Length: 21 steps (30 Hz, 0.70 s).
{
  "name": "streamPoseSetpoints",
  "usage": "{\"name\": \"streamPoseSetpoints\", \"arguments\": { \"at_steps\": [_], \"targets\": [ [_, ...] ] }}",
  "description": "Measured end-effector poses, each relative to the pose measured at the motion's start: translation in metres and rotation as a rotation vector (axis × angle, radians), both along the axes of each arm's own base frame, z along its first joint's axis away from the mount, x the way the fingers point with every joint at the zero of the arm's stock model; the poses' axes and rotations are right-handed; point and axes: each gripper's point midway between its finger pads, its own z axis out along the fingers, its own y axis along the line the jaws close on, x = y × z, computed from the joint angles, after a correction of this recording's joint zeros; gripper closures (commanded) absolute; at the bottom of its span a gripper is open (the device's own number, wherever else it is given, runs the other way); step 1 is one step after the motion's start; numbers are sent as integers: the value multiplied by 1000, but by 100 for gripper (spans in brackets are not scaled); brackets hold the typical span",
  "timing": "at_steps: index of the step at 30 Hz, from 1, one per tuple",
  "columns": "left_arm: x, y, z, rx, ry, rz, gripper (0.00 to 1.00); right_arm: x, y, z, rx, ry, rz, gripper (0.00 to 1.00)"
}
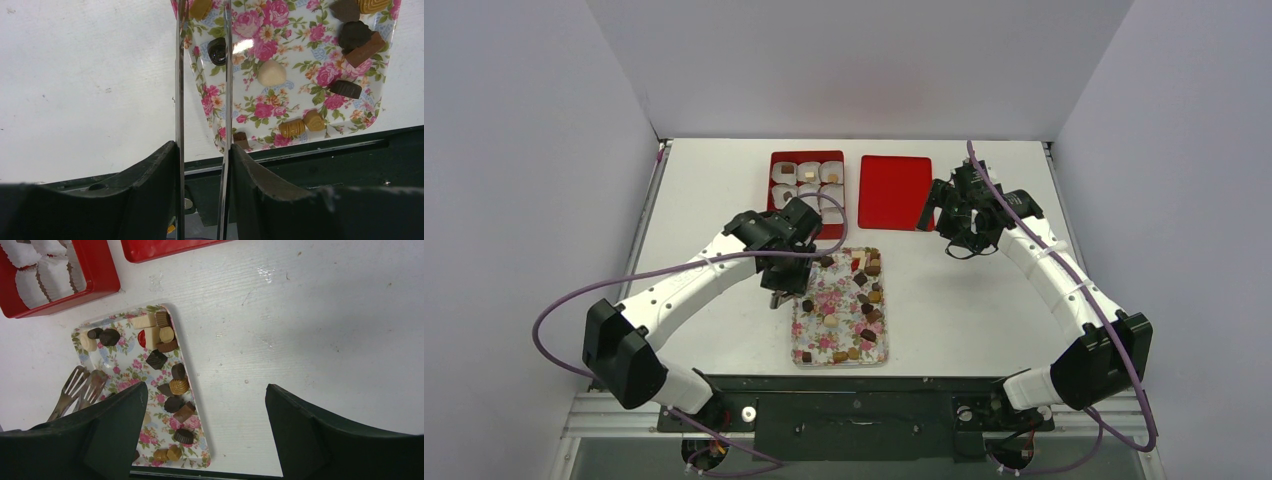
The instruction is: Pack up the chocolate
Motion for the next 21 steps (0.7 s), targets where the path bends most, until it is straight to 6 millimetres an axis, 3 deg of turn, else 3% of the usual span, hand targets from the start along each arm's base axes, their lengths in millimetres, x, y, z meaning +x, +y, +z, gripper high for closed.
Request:
{"name": "streamPoseSetpoints", "arguments": {
  "at_steps": [16,21],
  "targets": [
    [0,1,-10,20,16,-1,65,0,0,0,0,1,0,17],
    [0,2,-13,30,20,2,71,0,0,-1,-1,1,0,17]
  ]
}}
